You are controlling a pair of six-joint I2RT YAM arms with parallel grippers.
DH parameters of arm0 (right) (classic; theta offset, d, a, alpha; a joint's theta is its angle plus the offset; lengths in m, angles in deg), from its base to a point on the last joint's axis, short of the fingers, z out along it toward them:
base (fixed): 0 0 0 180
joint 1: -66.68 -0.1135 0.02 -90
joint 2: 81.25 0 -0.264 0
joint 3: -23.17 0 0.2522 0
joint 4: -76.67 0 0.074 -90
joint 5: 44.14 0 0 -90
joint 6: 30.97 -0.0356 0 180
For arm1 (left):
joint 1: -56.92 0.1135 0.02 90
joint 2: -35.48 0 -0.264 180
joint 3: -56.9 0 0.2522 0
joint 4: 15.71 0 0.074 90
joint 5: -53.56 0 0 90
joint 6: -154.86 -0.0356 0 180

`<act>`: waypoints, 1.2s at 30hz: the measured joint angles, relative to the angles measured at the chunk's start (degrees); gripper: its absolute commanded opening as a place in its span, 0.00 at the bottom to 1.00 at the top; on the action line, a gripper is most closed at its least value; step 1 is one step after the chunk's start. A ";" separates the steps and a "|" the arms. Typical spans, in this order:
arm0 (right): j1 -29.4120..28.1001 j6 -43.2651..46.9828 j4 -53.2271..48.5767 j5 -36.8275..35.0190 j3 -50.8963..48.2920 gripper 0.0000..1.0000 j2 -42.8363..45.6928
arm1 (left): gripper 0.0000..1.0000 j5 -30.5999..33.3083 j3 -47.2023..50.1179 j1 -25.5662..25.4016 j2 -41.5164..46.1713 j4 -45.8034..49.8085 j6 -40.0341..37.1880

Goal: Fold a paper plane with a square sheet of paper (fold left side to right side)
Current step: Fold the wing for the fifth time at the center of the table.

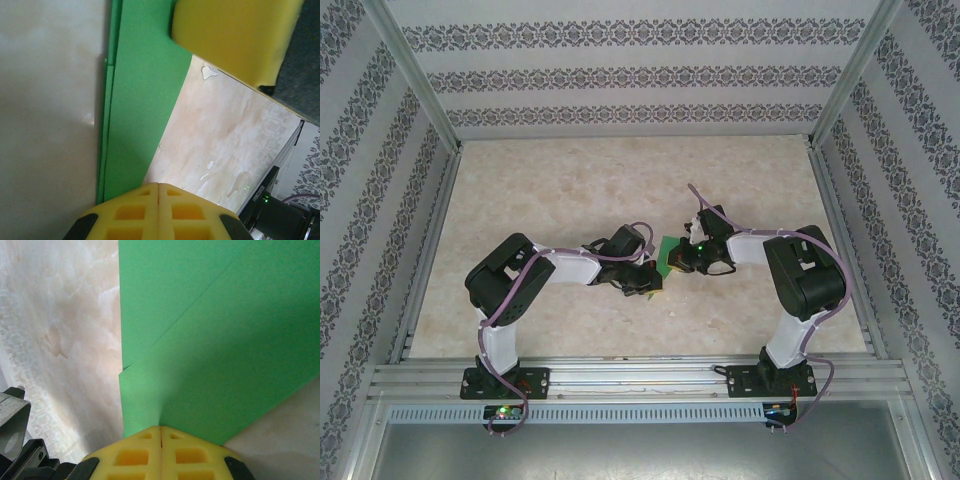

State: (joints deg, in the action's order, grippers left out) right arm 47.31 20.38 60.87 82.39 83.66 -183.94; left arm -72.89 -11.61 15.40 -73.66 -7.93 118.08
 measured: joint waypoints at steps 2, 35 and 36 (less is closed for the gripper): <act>0.00 0.04 -0.35 -0.09 0.20 0.00 -0.07 | 0.01 -0.02 0.22 -0.02 0.00 -0.33 0.00; -0.02 2.64 -4.98 -1.51 2.67 0.00 -0.55 | 0.01 3.26 6.21 -1.84 13.53 9.42 -1.14; -0.02 2.64 -4.98 -1.51 2.67 0.00 -0.55 | 0.01 3.26 5.38 -1.44 13.64 9.55 -1.46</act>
State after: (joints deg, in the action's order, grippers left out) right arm 47.29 23.02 55.89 80.88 86.32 -184.49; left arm -69.63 -6.23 13.96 -60.02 1.63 116.61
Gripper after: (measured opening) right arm 0.057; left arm 0.056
